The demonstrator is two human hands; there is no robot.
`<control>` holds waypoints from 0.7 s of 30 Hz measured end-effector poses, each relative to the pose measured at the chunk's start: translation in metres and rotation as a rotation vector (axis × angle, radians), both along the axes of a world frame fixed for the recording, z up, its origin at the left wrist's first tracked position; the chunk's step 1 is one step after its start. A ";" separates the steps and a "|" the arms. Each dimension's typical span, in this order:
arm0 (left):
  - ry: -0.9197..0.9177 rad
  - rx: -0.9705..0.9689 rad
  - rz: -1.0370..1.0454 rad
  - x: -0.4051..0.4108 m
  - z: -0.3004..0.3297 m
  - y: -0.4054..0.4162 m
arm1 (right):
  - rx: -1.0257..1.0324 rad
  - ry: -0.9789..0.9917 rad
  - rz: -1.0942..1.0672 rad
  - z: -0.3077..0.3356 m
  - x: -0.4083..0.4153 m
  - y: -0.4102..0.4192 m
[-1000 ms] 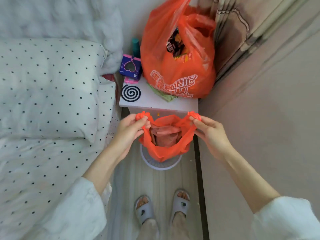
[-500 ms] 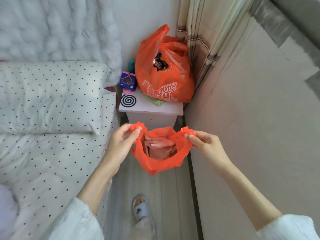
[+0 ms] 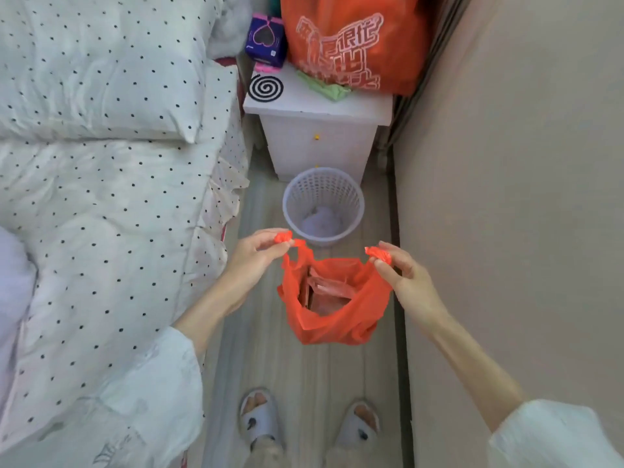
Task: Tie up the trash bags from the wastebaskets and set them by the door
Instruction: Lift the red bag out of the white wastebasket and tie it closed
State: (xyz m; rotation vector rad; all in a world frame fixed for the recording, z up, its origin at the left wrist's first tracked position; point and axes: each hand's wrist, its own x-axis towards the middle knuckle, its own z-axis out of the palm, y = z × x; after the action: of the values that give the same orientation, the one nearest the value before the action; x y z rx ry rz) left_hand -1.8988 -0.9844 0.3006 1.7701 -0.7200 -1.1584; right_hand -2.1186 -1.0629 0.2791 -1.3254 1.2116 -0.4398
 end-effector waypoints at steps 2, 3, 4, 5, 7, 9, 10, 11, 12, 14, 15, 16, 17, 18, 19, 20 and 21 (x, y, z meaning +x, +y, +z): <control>0.010 0.027 -0.026 -0.003 -0.038 0.006 | 0.002 -0.007 -0.010 -0.034 0.004 0.009; 0.029 0.031 -0.056 -0.005 -0.057 0.009 | 0.005 -0.016 -0.024 -0.052 0.007 0.015; 0.062 0.033 -0.090 -0.008 -0.075 0.013 | 0.014 -0.028 -0.040 -0.069 0.011 0.023; 0.098 0.032 -0.118 -0.011 -0.093 0.018 | 0.025 -0.038 -0.062 -0.088 0.015 0.032; 0.159 0.020 -0.140 -0.014 -0.130 0.024 | 0.033 -0.062 -0.124 -0.123 0.022 0.044; 0.233 0.008 -0.115 -0.013 -0.162 0.028 | 0.038 -0.066 -0.178 -0.152 0.025 0.051; 0.258 0.002 -0.093 -0.010 -0.176 0.027 | 0.032 -0.066 -0.181 -0.165 0.026 0.051; 0.274 -0.009 -0.080 -0.008 -0.190 0.026 | 0.023 -0.062 -0.172 -0.176 0.025 0.051; 0.265 -0.018 -0.073 -0.005 -0.203 0.023 | 0.011 -0.059 -0.165 -0.187 0.023 0.049; 0.220 -0.062 -0.067 0.001 -0.224 0.011 | -0.023 -0.064 -0.163 -0.208 0.020 0.040; 0.194 -0.096 -0.077 0.003 -0.232 0.004 | -0.044 -0.067 -0.164 -0.218 0.017 0.033; 0.166 -0.136 -0.096 0.003 -0.240 -0.003 | -0.072 -0.067 -0.164 -0.228 0.015 0.026; 0.142 -0.188 -0.127 0.001 -0.247 -0.011 | -0.110 -0.063 -0.156 -0.237 0.013 0.019; 0.122 -0.238 -0.168 -0.001 -0.254 -0.019 | -0.160 -0.058 -0.137 -0.247 0.011 0.012; 0.098 -0.276 -0.217 -0.005 -0.260 -0.026 | -0.225 -0.044 -0.111 -0.255 0.009 0.006; 0.054 -0.311 -0.272 -0.008 -0.268 -0.033 | -0.309 -0.025 -0.084 -0.265 0.008 0.001; -0.007 -0.346 -0.334 -0.010 -0.278 -0.040 | -0.390 0.010 -0.065 -0.274 0.007 -0.003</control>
State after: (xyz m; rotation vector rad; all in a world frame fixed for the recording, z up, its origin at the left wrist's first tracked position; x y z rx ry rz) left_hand -1.9088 -1.0245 0.0230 1.3974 -1.1776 -1.1597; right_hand -2.1114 -1.0662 0.0048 -1.6210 1.2195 -0.7448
